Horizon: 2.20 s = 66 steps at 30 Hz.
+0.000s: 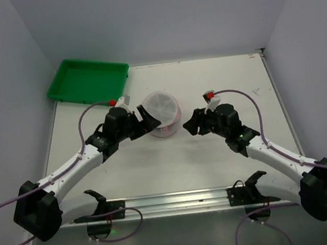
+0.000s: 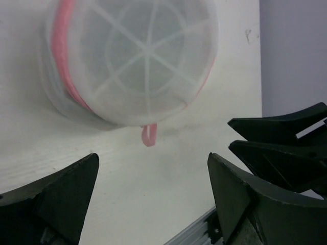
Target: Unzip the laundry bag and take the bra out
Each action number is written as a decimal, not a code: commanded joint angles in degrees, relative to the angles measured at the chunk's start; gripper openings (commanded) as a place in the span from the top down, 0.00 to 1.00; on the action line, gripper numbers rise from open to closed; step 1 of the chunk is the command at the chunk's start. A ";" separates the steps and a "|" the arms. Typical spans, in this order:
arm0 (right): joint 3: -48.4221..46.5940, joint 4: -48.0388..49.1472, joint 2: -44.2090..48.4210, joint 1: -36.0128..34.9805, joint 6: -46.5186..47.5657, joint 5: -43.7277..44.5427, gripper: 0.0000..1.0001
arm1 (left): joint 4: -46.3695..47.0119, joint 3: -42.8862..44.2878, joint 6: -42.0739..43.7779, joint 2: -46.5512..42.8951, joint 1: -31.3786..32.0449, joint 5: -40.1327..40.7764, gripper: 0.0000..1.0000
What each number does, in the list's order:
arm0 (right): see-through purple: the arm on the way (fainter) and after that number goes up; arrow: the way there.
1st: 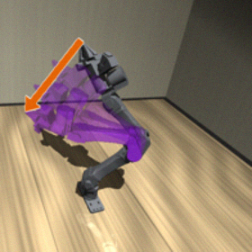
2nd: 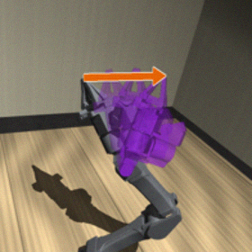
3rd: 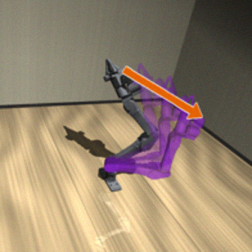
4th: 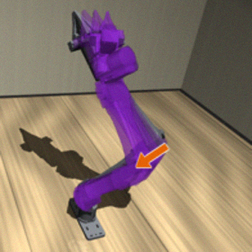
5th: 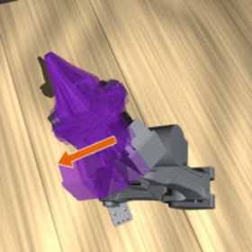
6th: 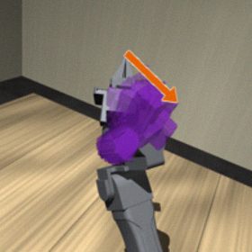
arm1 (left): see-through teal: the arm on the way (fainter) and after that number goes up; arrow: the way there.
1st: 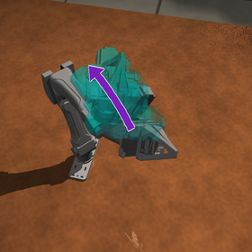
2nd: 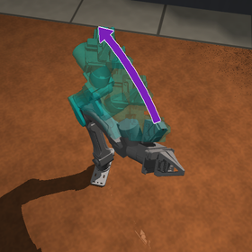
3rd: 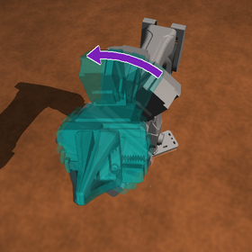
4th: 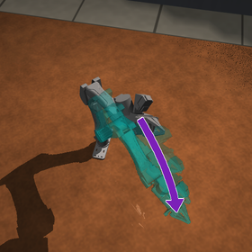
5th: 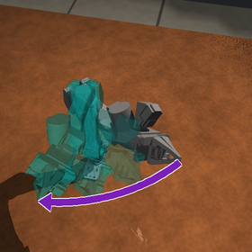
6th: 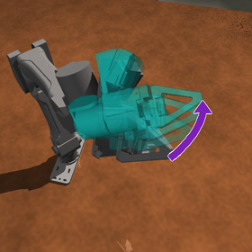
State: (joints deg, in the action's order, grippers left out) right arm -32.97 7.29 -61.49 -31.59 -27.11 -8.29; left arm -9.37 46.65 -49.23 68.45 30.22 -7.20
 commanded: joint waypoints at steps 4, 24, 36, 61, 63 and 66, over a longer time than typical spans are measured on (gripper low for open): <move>-2.36 -1.05 1.73 -0.31 1.54 0.30 0.44 | 18.83 -8.68 -14.93 1.77 5.20 3.68 0.18; 0.54 -0.26 5.42 -0.22 2.77 -3.92 0.44 | 31.86 -13.43 -15.63 10.39 5.11 10.28 0.34; 0.19 -1.13 6.12 -0.31 3.64 -4.89 0.44 | 38.89 -14.57 -14.84 15.66 5.20 12.65 0.43; -12.55 7.21 -7.67 -16.92 22.63 16.12 0.51 | -0.74 8.54 -1.39 5.83 5.11 13.62 1.00; -13.26 7.65 -8.11 -16.83 22.63 15.07 0.51 | -1.44 8.45 -1.22 5.56 5.11 13.62 1.00; -14.05 8.09 -9.87 -16.92 22.46 14.53 0.51 | -1.79 8.72 -1.48 5.21 5.11 13.36 1.00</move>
State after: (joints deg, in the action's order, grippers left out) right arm -44.10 11.05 -70.06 -48.42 -5.98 5.39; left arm -10.52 53.23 -51.88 75.61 35.29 6.37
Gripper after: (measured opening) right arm 0.491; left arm 0.023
